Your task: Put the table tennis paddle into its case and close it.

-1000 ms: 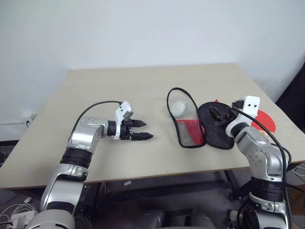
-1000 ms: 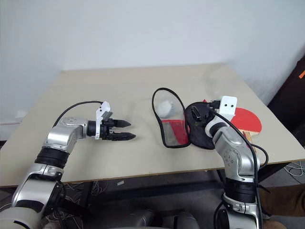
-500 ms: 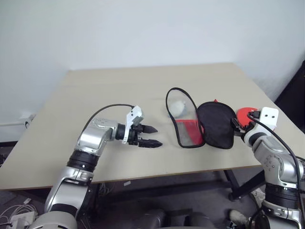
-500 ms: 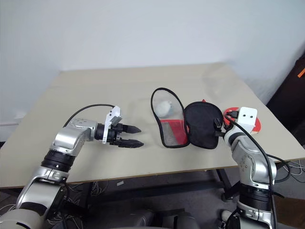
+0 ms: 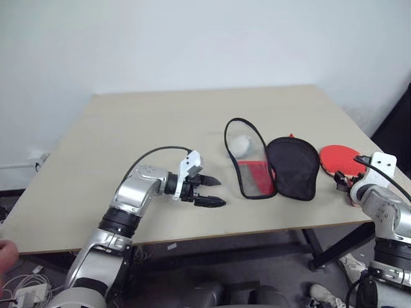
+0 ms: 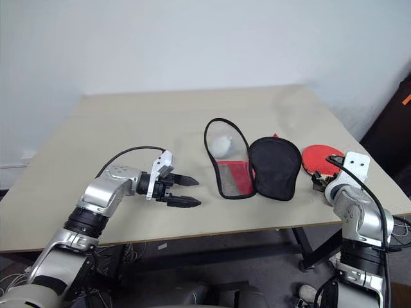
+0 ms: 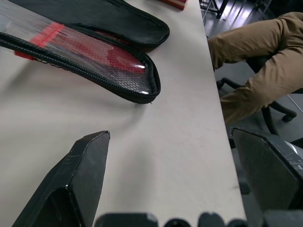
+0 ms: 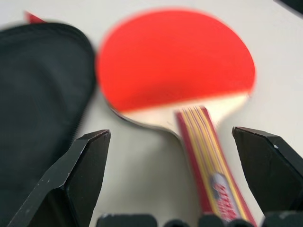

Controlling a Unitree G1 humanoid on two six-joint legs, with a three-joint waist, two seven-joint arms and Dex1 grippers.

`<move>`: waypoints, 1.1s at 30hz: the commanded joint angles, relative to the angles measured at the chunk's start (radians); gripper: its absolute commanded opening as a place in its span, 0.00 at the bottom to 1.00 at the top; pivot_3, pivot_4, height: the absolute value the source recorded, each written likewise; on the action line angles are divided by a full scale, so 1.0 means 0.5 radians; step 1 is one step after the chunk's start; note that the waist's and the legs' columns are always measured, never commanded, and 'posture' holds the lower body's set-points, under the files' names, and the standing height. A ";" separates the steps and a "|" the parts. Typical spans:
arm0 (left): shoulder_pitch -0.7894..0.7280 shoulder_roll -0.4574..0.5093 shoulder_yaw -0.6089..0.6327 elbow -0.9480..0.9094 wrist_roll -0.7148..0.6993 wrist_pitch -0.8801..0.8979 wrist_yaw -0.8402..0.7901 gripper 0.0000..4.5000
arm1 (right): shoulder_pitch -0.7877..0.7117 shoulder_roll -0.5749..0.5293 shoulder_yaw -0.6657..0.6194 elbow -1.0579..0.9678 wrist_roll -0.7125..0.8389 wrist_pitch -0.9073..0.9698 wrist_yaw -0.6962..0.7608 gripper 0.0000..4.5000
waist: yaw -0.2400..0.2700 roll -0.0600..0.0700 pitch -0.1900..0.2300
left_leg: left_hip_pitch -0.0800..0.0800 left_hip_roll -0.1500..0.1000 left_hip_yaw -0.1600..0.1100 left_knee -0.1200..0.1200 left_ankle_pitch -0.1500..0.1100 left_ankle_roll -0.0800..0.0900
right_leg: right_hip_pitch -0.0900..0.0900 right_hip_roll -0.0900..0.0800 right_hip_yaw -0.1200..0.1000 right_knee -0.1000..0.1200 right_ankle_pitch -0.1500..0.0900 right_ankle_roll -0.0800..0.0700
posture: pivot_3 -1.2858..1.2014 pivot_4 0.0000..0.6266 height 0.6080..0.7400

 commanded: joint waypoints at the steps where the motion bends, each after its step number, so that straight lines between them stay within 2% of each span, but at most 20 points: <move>1: -0.008 -0.005 0.013 -0.020 0.013 -0.062 0.026 0.97 | -0.133 -0.066 -0.005 0.168 -0.060 0.036 -0.029 0.99 | -0.001 0.000 0.000 | 0.000 0.000 0.000 0.000 0.000 0.000 | 0.000 0.000 0.000 0.000 0.000 0.000 | 0.52 0.00 1.00; 7: -0.023 -0.029 0.022 0.024 0.032 -0.102 0.051 0.97 | -0.252 -0.101 -0.016 0.448 -0.051 -0.029 0.048 0.99 | 0.000 0.000 0.000 | 0.000 0.000 0.000 0.002 0.000 0.000 | 0.001 0.000 0.000 0.000 0.000 0.000 | 0.52 0.00 1.00; 11: -0.014 -0.018 0.029 0.027 0.036 -0.124 0.058 0.97 | -0.278 -0.161 0.105 0.584 -0.122 -0.089 0.109 0.99 | -0.001 0.000 0.000 | 0.000 0.000 0.000 0.003 0.000 0.000 | 0.002 0.000 -0.001 0.000 0.000 0.000 | 0.52 0.00 1.00; 21: -0.031 0.002 0.055 0.035 0.021 -0.127 0.073 0.97 | -0.306 -0.181 0.134 0.620 -0.175 -0.134 0.152 0.26 | 0.000 -0.001 0.000 | 0.000 0.000 0.000 0.004 0.000 0.000 | 0.002 0.000 -0.001 0.000 0.000 0.000 | 0.52 0.00 1.00; 24: -0.045 0.001 0.056 0.002 0.012 -0.090 0.084 0.97 | -0.312 -0.195 0.115 0.581 -0.201 -0.135 0.101 0.25 | 0.000 0.000 0.000 | 0.000 0.000 -0.001 0.004 0.000 0.000 | 0.003 0.000 -0.001 0.000 0.000 0.000 | 0.52 0.00 1.00; 27: -0.051 0.002 0.054 -0.020 0.005 -0.060 0.085 0.97 | -0.364 -0.162 0.001 0.492 -0.202 -0.108 -0.068 0.25 | 0.002 0.000 0.000 | 0.000 -0.001 -0.001 0.004 0.000 0.000 | 0.002 -0.001 -0.001 0.000 0.000 0.000 | 0.52 0.00 1.00; 30: -0.070 0.002 0.051 -0.036 0.004 -0.024 0.087 0.97 | -0.482 -0.041 -0.129 0.256 -0.119 0.035 -0.230 0.25 | -0.001 0.002 0.000 | -0.001 -0.001 0.000 0.004 0.000 0.000 | 0.000 0.000 0.000 0.001 0.000 0.000 | 0.52 0.00 1.00; 33: -0.091 -0.005 0.048 -0.010 0.008 -0.019 0.084 0.97 | -0.570 0.131 -0.090 -0.010 -0.080 0.185 -0.293 0.25 | -0.025 0.003 0.000 | -0.002 0.001 0.000 0.002 0.000 0.000 | -0.002 0.000 0.001 0.001 0.000 0.000 | 0.52 0.00 1.00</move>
